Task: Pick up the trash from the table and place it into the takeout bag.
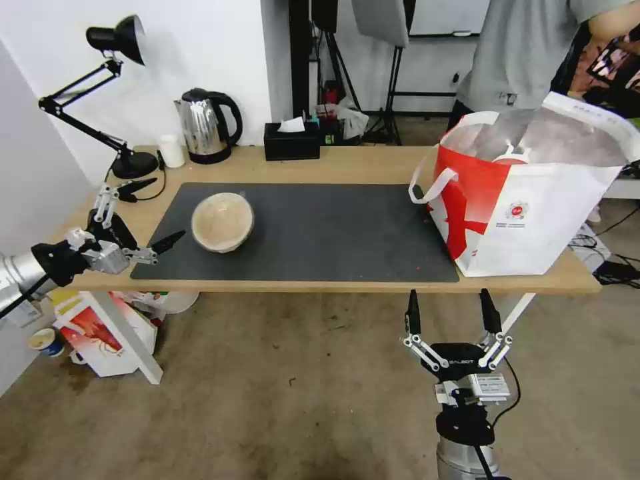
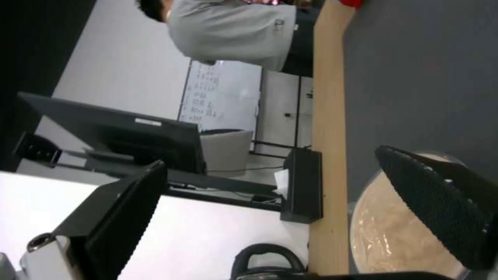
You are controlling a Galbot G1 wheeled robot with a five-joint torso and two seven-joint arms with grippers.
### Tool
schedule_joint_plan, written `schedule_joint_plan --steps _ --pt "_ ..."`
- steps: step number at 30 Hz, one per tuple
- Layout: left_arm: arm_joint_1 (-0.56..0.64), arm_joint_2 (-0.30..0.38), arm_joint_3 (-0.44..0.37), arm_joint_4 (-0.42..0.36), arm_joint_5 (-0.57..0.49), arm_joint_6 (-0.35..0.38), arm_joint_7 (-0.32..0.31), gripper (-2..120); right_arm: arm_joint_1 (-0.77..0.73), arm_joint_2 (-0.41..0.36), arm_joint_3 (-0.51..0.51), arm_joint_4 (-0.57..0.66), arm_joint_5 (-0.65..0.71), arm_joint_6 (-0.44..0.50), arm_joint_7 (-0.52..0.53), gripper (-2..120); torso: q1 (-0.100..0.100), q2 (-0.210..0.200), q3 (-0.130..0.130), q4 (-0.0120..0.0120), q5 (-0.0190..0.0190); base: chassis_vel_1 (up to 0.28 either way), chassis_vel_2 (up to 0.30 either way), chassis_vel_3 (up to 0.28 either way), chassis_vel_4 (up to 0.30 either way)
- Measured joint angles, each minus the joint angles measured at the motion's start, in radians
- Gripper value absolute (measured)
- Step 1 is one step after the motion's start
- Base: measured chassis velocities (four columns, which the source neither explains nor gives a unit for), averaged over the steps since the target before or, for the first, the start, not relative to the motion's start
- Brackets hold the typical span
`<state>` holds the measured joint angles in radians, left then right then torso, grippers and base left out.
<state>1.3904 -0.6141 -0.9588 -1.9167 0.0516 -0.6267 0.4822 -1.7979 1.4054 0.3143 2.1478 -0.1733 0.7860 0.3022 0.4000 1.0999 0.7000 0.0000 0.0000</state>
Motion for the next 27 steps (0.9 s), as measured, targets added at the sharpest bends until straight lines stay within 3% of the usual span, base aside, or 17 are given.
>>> schedule_joint_plan --steps 5,27 --pt "-0.031 0.041 0.014 0.016 0.016 0.002 0.011 100 0.0 0.0 0.0 0.0 0.0 0.0 0.0 100 0.0 0.0 0.0 0.0 0.0 0.0 0.0 0.0 0.0" --pt "-0.127 0.03 0.135 0.064 0.074 0.005 0.065 100 0.0 0.0 0.0 0.0 0.0 0.0 0.0 100 0.0 0.0 0.0 0.0 0.0 0.0 0.0 0.0 0.0"
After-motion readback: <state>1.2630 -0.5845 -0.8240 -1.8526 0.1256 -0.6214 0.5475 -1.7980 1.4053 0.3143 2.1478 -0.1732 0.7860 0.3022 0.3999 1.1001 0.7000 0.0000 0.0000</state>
